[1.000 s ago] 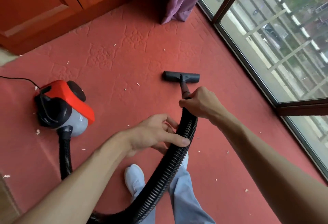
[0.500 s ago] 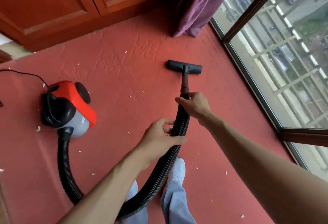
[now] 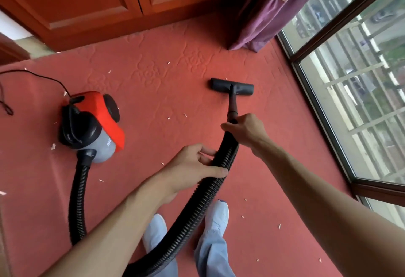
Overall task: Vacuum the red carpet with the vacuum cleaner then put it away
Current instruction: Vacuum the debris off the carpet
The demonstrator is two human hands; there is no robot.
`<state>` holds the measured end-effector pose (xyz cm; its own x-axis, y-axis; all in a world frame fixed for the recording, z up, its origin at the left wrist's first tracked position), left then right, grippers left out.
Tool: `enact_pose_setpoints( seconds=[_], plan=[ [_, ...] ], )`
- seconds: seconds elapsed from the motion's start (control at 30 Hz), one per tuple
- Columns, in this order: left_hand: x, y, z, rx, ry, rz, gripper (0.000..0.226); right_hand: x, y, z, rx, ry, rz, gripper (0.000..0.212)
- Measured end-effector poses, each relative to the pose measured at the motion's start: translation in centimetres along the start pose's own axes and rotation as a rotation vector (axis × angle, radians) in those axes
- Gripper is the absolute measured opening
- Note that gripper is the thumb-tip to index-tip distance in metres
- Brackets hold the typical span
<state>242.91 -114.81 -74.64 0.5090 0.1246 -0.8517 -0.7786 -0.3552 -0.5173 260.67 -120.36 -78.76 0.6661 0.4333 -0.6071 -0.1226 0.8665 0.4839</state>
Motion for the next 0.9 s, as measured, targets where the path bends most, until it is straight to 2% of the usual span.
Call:
enact_pose_setpoints(
  seconds=[0.1,0.2,0.3,0.37,0.53,0.63,0.9],
  plan=[
    [1.7,0.0,-0.1,-0.082,-0.154,-0.053,0.049,3.1,0.1,-0.8,0.150,-0.091,-0.034,0.036],
    [2.8,0.3,-0.3,-0.046,-0.285,-0.097,0.057,4.7,0.6,-1.6,0.104,-0.112,-0.014,0.035],
    [2.9,1.0,0.2,-0.029,-0.350,-0.108,0.052,4.5,0.9,-2.1,0.080,-0.082,-0.002,0.031],
    [2.6,1.8,0.8,-0.097,-0.322,-0.089,0.047,3.7,1.0,-2.4,0.077,-0.063,-0.011,0.029],
    [0.0,3.9,2.9,-0.348,-0.116,-0.013,0.028,-0.1,3.3,-4.1,0.060,0.002,0.017,0.027],
    [-2.4,4.9,4.4,-0.327,-0.002,-0.015,0.027,-2.5,5.5,-6.1,0.010,0.086,0.068,0.027],
    [-9.4,8.8,8.3,-0.203,0.145,0.048,0.029,-10.1,9.6,-12.1,-0.211,0.302,0.112,0.026]
  ],
)
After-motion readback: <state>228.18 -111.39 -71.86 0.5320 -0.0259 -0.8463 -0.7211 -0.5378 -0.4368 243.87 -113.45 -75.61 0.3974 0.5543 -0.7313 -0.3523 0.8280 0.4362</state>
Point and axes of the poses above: each hand's wrist, its own x-axis towards the middle knuckle, its own z-axis out of the back of the hand, y = z × x, the point moved 8 cm from there along x, towards the middle knuckle, and after that the axes turned 5 degrees about z, right-handed, at the moved point
